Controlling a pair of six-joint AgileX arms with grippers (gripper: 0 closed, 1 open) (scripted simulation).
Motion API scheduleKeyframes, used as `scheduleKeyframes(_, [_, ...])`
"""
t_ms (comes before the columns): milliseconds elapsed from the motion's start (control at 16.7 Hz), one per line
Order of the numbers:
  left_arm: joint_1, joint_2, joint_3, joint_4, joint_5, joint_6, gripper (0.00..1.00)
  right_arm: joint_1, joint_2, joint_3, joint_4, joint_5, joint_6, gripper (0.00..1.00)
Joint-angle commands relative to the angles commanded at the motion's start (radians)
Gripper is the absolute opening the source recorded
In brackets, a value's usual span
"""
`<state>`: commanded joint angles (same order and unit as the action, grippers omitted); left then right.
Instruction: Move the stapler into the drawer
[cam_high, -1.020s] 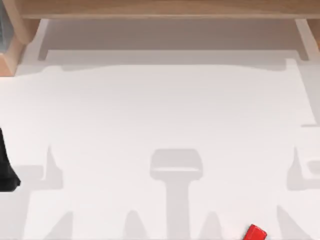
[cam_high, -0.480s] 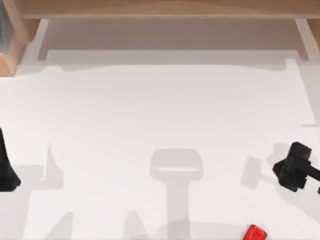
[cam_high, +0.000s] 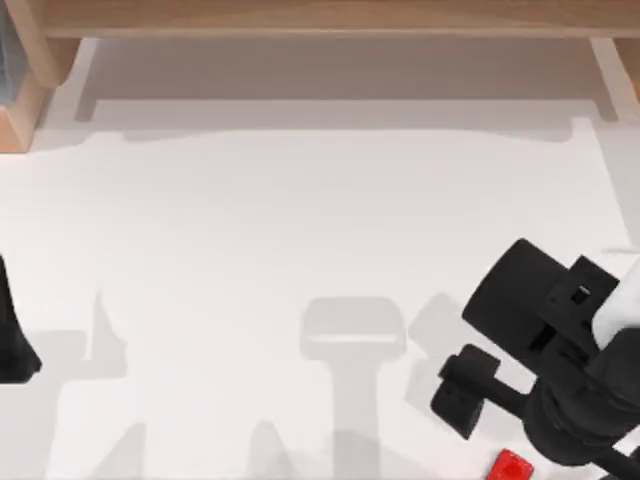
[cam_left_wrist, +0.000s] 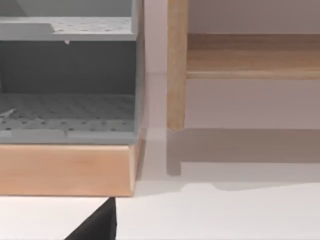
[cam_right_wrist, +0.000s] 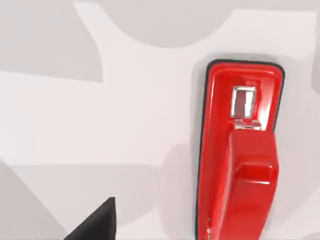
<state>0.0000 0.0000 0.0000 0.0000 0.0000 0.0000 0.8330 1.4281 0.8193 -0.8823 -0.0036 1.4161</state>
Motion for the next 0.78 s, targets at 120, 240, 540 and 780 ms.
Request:
scheduleKeyframes(120, [0.000, 0.000, 0.000, 0.000, 0.000, 0.000, 1.00, 0.042, 0.063, 0.047, -0.039, 0.002, 0.065, 1.00])
scheduleKeyframes(240, [0.000, 0.000, 0.000, 0.000, 0.000, 0.000, 1.00, 0.061, 0.090, 0.069, -0.056, 0.003, 0.094, 1.00])
scheduleKeyframes(540, [0.000, 0.000, 0.000, 0.000, 0.000, 0.000, 1.00, 0.057, 0.089, 0.063, -0.050, 0.003, 0.092, 1.00])
scheduleKeyframes(780, [0.000, 0.000, 0.000, 0.000, 0.000, 0.000, 1.00, 0.060, 0.140, 0.007, 0.059, 0.003, 0.093, 1.00])
